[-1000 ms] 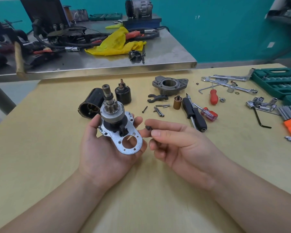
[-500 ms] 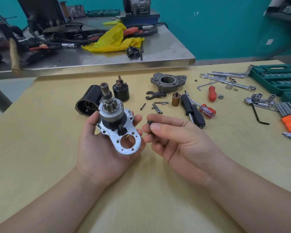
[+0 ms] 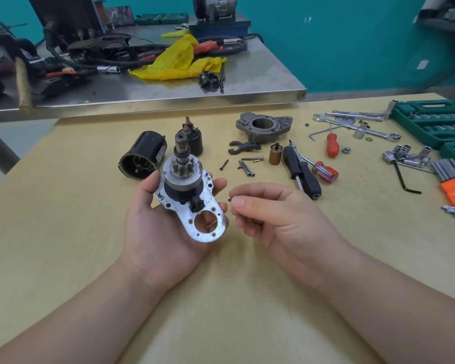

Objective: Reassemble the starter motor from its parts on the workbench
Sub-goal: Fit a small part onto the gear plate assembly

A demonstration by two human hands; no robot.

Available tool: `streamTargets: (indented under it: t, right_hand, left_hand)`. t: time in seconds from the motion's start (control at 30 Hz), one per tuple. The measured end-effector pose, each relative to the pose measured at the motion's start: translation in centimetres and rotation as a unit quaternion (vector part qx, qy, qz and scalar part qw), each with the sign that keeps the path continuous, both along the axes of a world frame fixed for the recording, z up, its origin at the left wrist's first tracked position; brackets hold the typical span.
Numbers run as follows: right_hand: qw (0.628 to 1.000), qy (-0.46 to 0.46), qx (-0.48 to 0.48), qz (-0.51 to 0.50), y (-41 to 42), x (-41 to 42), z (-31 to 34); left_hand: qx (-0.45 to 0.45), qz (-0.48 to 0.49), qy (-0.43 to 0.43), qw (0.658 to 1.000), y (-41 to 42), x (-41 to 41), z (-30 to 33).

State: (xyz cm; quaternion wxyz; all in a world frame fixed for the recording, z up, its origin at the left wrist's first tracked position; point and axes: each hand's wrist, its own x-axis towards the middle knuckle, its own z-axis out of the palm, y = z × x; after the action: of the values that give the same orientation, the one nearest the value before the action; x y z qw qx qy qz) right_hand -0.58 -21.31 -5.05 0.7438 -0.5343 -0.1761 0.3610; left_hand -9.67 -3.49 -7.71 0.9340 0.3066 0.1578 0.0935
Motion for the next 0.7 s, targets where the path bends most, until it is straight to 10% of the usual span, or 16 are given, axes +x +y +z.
streamTargets:
  t: [0.7]
  right_hand:
    - [0.991, -0.082, -0.094, -0.039, 0.3, 0.4, -1.8]
  left_hand:
    - [-0.022, -0.05, -0.018, 0.998, -0.9, -0.1, 0.6]
